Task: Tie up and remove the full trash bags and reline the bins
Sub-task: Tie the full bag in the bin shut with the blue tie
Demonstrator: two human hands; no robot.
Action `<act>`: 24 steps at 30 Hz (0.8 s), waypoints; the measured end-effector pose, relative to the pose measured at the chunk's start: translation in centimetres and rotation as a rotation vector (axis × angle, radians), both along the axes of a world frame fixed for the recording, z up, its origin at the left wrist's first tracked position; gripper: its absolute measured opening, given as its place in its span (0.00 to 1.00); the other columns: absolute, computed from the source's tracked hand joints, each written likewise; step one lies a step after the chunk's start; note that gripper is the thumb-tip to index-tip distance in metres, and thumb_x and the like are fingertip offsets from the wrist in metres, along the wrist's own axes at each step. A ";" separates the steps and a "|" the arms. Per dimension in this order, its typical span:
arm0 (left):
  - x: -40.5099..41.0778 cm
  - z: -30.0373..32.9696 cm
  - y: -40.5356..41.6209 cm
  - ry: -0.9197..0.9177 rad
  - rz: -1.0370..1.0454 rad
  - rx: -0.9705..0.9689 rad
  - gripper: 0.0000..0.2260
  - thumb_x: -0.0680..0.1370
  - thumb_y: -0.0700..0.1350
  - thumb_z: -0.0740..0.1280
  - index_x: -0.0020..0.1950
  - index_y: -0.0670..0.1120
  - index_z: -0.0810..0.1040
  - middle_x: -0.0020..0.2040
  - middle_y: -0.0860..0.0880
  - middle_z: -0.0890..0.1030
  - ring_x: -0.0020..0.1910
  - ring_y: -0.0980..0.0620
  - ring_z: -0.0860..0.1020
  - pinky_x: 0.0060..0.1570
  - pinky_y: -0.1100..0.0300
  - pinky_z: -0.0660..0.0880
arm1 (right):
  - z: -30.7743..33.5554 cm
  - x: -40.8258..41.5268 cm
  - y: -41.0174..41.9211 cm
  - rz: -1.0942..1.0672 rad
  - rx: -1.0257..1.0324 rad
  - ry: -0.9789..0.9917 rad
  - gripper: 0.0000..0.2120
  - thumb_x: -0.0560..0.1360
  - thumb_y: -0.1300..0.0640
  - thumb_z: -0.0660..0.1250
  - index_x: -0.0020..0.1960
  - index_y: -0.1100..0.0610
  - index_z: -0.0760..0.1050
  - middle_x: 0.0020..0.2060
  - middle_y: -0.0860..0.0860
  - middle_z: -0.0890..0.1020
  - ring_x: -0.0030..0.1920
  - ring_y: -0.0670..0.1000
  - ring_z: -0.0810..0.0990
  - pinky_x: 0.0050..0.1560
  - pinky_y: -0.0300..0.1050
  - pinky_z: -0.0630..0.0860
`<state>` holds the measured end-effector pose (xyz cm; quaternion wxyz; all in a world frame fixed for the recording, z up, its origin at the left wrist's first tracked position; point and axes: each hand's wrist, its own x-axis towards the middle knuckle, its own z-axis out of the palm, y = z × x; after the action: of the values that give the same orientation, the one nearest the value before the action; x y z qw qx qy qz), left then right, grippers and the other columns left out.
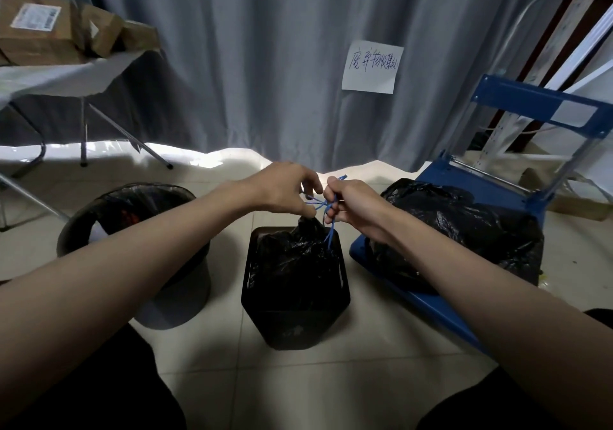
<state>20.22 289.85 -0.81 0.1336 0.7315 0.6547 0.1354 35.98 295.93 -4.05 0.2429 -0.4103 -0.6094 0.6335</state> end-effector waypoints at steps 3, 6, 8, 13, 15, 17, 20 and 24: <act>0.8 -0.1 0.0 0.070 -0.053 0.020 0.12 0.69 0.46 0.72 0.52 0.51 0.82 0.39 0.56 0.79 0.41 0.53 0.77 0.43 0.59 0.71 | 0.1 0.0 -0.3 0.015 0.016 -0.003 0.20 0.83 0.55 0.55 0.34 0.59 0.67 0.28 0.53 0.66 0.26 0.51 0.71 0.36 0.47 0.77; 1.3 -0.6 0.3 0.042 -0.079 0.007 0.05 0.75 0.41 0.67 0.49 0.45 0.81 0.39 0.50 0.78 0.40 0.49 0.73 0.41 0.59 0.65 | 0.4 0.2 -0.5 0.025 0.023 0.004 0.20 0.84 0.55 0.55 0.34 0.59 0.67 0.29 0.53 0.68 0.27 0.50 0.71 0.36 0.46 0.78; 1.5 -1.1 0.5 0.018 -0.054 -0.004 0.05 0.77 0.40 0.65 0.49 0.41 0.79 0.44 0.45 0.78 0.43 0.46 0.74 0.44 0.56 0.69 | 0.4 0.3 -0.6 0.023 0.031 0.011 0.20 0.84 0.54 0.54 0.34 0.58 0.67 0.31 0.54 0.71 0.28 0.51 0.71 0.37 0.46 0.78; 2.3 -1.2 0.2 -0.103 0.068 0.005 0.14 0.72 0.55 0.73 0.45 0.45 0.81 0.45 0.45 0.77 0.46 0.47 0.76 0.49 0.53 0.73 | 0.5 0.6 -0.5 -0.050 0.051 -0.015 0.18 0.83 0.51 0.53 0.36 0.56 0.66 0.32 0.52 0.76 0.34 0.54 0.75 0.42 0.48 0.79; 2.6 -1.5 0.1 -0.190 0.111 0.022 0.16 0.70 0.56 0.75 0.45 0.45 0.82 0.46 0.44 0.78 0.46 0.46 0.76 0.48 0.53 0.73 | 0.6 0.7 -0.5 -0.081 0.056 -0.030 0.18 0.83 0.50 0.53 0.37 0.56 0.66 0.28 0.49 0.76 0.35 0.55 0.76 0.41 0.48 0.79; 2.6 -1.7 -0.1 -0.240 0.115 0.031 0.14 0.69 0.54 0.76 0.45 0.45 0.84 0.47 0.41 0.78 0.46 0.44 0.76 0.47 0.51 0.73 | 0.6 0.7 -0.6 -0.096 0.059 -0.033 0.18 0.83 0.48 0.53 0.38 0.56 0.66 0.21 0.45 0.72 0.32 0.54 0.74 0.36 0.46 0.78; 2.1 -2.0 0.2 -0.270 0.098 -0.004 0.10 0.69 0.50 0.77 0.42 0.44 0.85 0.49 0.37 0.78 0.40 0.46 0.73 0.42 0.51 0.71 | 0.6 0.7 -0.9 -0.097 0.068 -0.041 0.17 0.83 0.48 0.53 0.42 0.58 0.67 0.18 0.43 0.70 0.28 0.52 0.72 0.32 0.43 0.75; 1.7 -2.4 0.4 -0.379 0.095 -0.069 0.17 0.67 0.53 0.78 0.39 0.40 0.82 0.41 0.39 0.73 0.40 0.52 0.69 0.42 0.56 0.65 | 0.4 0.9 -1.0 -0.075 0.087 -0.033 0.16 0.84 0.51 0.54 0.44 0.60 0.70 0.24 0.49 0.73 0.26 0.52 0.72 0.30 0.41 0.74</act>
<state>21.93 290.22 -3.26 0.2729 0.6562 0.6560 0.2541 36.84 294.95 -3.63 0.2739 -0.4323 -0.6246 0.5899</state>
